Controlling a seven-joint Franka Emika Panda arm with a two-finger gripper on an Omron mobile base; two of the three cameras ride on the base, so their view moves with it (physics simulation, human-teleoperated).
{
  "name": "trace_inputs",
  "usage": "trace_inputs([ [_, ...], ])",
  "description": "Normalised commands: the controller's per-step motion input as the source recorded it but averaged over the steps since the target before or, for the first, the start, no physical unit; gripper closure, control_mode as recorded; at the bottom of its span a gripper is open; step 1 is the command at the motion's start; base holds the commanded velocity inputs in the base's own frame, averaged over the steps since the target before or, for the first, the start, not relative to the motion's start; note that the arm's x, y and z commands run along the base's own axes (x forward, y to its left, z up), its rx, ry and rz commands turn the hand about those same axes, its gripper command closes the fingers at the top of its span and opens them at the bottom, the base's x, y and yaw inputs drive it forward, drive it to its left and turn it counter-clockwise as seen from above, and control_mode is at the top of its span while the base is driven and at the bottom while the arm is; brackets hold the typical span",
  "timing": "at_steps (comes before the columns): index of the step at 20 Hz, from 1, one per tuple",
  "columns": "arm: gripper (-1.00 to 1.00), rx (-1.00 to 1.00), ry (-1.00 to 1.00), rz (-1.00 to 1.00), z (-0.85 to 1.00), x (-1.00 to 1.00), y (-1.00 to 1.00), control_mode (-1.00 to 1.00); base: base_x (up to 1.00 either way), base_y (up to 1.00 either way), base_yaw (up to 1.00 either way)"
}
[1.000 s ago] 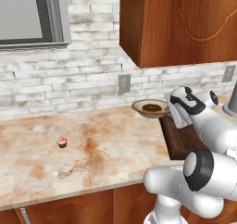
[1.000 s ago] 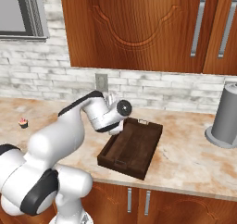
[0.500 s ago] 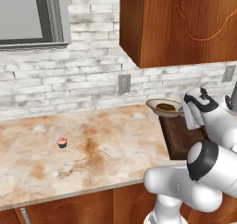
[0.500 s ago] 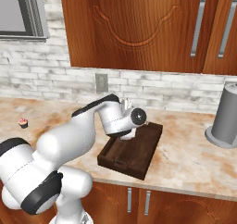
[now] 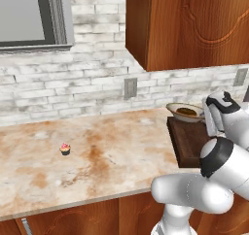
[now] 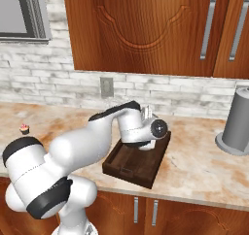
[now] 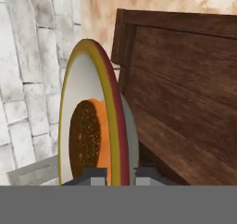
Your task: Place the bowl with donut and the cupcake onto the tray.
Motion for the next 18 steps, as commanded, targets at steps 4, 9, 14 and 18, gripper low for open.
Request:
trace_inputs([
  [4, 1.00, 0.00, -0.08, -0.07, -0.22, -0.08, -0.30, -1.00, 0.00, 0.00, 0.00],
  [9, 1.00, -0.01, -0.05, -0.07, -0.17, -0.01, -0.06, -1.00, 0.00, 0.00, 0.00],
  [14, 1.00, -0.01, 0.00, -0.06, -0.16, -0.05, 0.00, -1.00, 0.00, 0.00, 0.00],
  [18, 1.00, 0.00, 0.00, -0.07, -0.19, 0.00, 0.00, -1.00, 0.00, 0.00, 0.00],
])
